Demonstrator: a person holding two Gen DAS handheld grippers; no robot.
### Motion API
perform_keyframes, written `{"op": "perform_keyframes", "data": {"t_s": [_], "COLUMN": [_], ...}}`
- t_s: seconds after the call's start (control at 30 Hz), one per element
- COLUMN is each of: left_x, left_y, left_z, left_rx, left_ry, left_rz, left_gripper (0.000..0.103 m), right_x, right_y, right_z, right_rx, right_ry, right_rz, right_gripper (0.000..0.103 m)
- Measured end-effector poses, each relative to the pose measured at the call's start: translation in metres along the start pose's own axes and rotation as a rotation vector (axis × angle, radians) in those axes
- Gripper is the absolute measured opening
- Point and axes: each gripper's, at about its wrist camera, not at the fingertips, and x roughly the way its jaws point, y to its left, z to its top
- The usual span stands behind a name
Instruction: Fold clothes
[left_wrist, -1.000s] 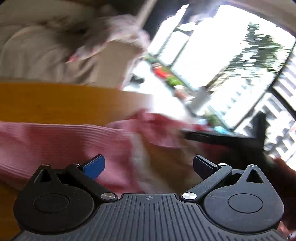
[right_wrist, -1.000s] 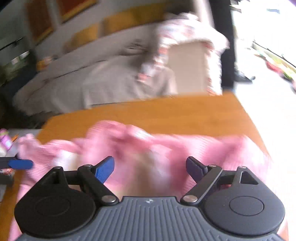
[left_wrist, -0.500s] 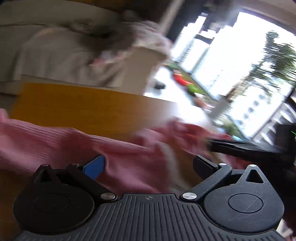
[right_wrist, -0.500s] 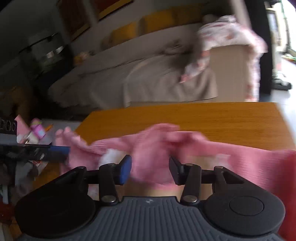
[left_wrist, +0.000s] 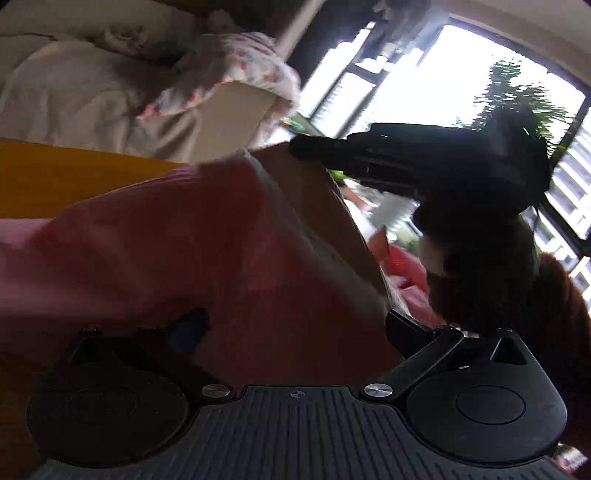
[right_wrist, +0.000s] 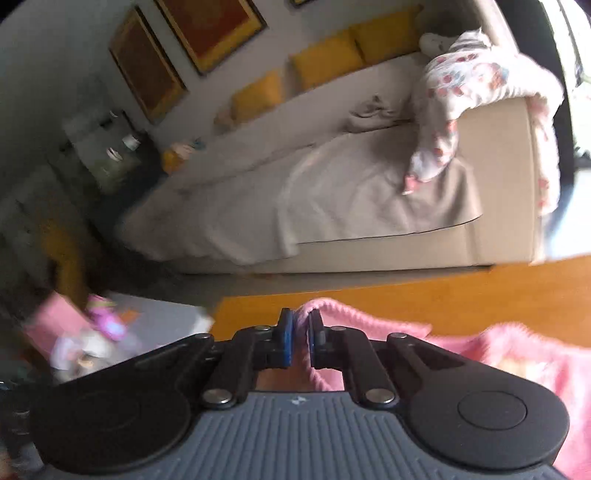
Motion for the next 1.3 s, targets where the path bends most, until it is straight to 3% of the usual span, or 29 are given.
{"op": "perform_keyframes", "data": {"t_s": [0.13,0.2,0.37,0.47,0.57,0.67,0.73,0.83,0.93,1.03,1.1,1.3], "left_x": [-0.016,-0.022,-0.012,0.004,0.012,0.006,0.001,0.004,0.019,0.041,0.047,0.025], "left_y": [0.016,0.024,0.024,0.031,0.042,0.042,0.033,0.007,-0.016,-0.024,-0.020,0.003], "left_z": [0.006,0.013,0.024,0.032,0.037,0.038,0.036,0.033,0.030,0.030,0.032,0.025], "left_rx": [-0.020,-0.029,-0.037,-0.063,-0.099,-0.123,-0.101,-0.026,0.058,0.073,0.027,-0.017], "left_ry": [-0.033,-0.055,-0.066,-0.052,-0.054,-0.071,-0.076,-0.036,0.015,0.051,0.057,0.023], "left_rz": [0.085,0.089,0.023,0.085,0.178,0.177,0.147,0.042,-0.039,-0.027,-0.024,-0.035], "left_gripper": [0.103,0.103,0.103,0.103,0.103,0.103,0.103,0.103,0.103,0.103,0.103,0.103], "right_x": [0.000,-0.004,-0.017,-0.027,-0.042,-0.058,-0.062,-0.064,-0.052,-0.033,-0.022,0.031], "right_y": [-0.008,-0.022,-0.063,-0.094,-0.101,-0.103,-0.089,-0.059,-0.034,-0.016,-0.008,-0.004], "right_z": [0.022,0.011,-0.035,-0.052,-0.059,-0.064,-0.066,-0.064,-0.057,-0.042,-0.028,-0.006], "right_rx": [0.002,-0.024,-0.051,0.006,0.012,0.006,-0.048,-0.143,-0.181,-0.206,-0.189,-0.014], "right_ry": [-0.086,-0.084,0.005,0.006,-0.007,-0.020,-0.020,-0.003,0.006,-0.010,-0.021,0.067], "right_rz": [-0.077,-0.151,-0.309,-0.410,-0.436,-0.448,-0.402,-0.308,-0.234,-0.219,-0.200,0.015], "right_gripper": [0.025,0.034,0.034,0.033,0.033,0.033,0.034,0.035,0.043,0.047,0.047,0.047]}}
